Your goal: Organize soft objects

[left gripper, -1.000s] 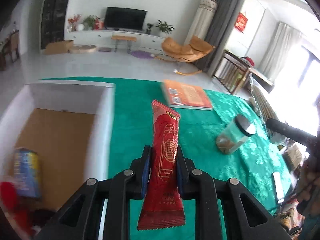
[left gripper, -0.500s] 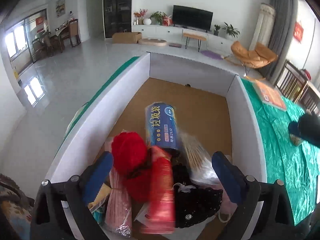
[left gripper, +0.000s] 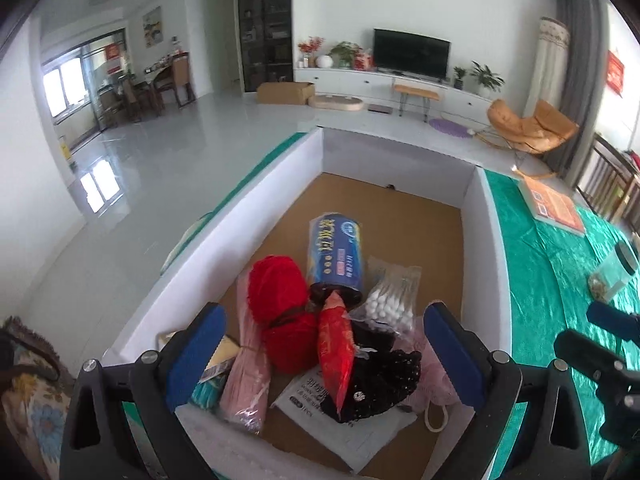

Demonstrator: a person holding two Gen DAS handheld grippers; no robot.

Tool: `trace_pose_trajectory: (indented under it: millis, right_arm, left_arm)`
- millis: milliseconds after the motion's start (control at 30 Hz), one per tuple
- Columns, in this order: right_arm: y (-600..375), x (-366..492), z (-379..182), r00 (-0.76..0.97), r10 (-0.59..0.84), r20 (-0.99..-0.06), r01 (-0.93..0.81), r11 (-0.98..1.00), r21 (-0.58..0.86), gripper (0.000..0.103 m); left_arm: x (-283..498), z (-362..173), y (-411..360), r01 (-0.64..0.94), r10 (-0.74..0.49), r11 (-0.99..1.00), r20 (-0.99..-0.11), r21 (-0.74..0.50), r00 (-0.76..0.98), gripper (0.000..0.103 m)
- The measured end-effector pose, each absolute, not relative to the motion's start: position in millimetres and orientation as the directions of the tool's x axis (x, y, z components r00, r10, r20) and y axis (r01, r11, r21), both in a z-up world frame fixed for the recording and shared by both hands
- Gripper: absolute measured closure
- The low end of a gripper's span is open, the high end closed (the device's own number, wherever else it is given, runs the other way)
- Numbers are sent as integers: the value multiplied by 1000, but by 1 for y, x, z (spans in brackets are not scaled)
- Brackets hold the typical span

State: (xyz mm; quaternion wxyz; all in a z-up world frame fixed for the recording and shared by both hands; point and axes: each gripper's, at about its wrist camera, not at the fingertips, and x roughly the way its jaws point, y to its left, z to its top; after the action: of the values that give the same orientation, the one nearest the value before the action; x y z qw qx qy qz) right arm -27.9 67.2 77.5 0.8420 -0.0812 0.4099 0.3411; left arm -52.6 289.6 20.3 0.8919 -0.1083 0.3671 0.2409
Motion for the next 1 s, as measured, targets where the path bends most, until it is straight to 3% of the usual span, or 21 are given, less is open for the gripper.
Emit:
trace_pose_trajectory:
  millis: [133, 300, 1000]
  right_arm:
    - [70, -34, 80, 448, 475, -758, -637, 764, 102, 30]
    - [84, -38, 78, 454, 441, -774, -636, 769, 64, 30]
    - [99, -46, 73, 448, 390, -804, -633, 774, 23, 31]
  left_arm:
    - [-66, 25, 290, -547, 379, 837, -688, -31, 619, 4]
    - [-73, 31, 277, -535, 449, 841, -659, 82, 603, 4]
    - [-80, 39, 263, -496, 423, 864, -654, 85, 627, 4]
